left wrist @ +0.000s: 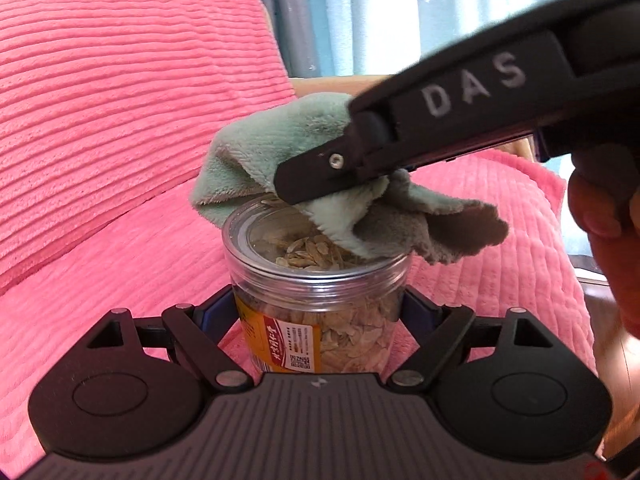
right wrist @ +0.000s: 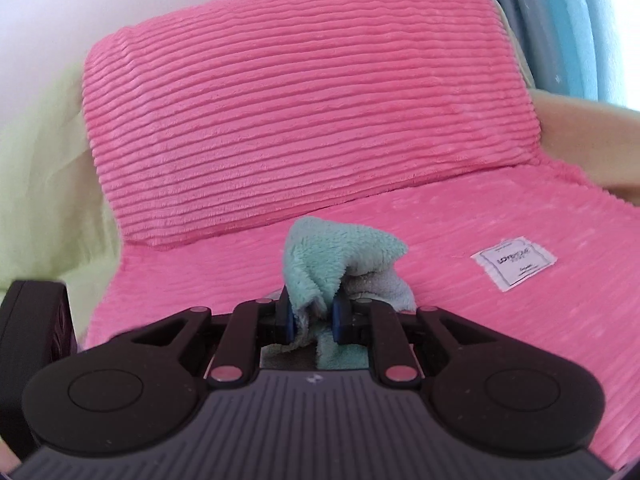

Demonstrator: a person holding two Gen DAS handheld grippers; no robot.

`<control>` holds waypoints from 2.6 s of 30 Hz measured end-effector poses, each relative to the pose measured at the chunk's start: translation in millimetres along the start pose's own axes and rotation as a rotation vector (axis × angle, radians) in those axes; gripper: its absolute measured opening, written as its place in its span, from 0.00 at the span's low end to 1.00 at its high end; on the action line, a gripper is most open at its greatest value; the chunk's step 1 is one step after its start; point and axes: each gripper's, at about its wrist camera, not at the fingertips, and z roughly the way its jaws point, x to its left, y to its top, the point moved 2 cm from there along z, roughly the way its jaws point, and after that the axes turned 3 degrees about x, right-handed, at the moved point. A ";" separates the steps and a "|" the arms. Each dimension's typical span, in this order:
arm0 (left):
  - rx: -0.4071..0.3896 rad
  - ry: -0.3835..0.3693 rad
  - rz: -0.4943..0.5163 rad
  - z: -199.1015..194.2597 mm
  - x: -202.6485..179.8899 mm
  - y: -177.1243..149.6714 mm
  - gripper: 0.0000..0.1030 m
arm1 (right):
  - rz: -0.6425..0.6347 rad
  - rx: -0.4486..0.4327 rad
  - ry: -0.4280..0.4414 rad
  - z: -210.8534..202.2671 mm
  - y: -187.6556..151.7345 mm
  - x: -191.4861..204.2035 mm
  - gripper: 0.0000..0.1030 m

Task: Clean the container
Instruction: 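Wipe the cloth around the jar rim with the right gripper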

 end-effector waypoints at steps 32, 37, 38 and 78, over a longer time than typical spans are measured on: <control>-0.019 -0.101 0.075 0.6 3.8 -0.3 0.82 | -0.069 -0.012 -0.031 -18.4 -10.2 1.8 0.13; -0.018 -0.100 0.085 0.2 3.5 -0.2 0.82 | -0.085 -0.004 -0.061 -25.0 -13.5 1.4 0.13; -0.017 -0.098 0.085 0.4 2.2 -0.5 0.82 | -0.087 -0.002 -0.064 -26.2 -13.8 1.8 0.13; -0.014 -0.073 0.072 0.4 -13.8 0.4 0.82 | -0.018 -0.025 -0.107 -32.6 -17.0 -15.4 0.13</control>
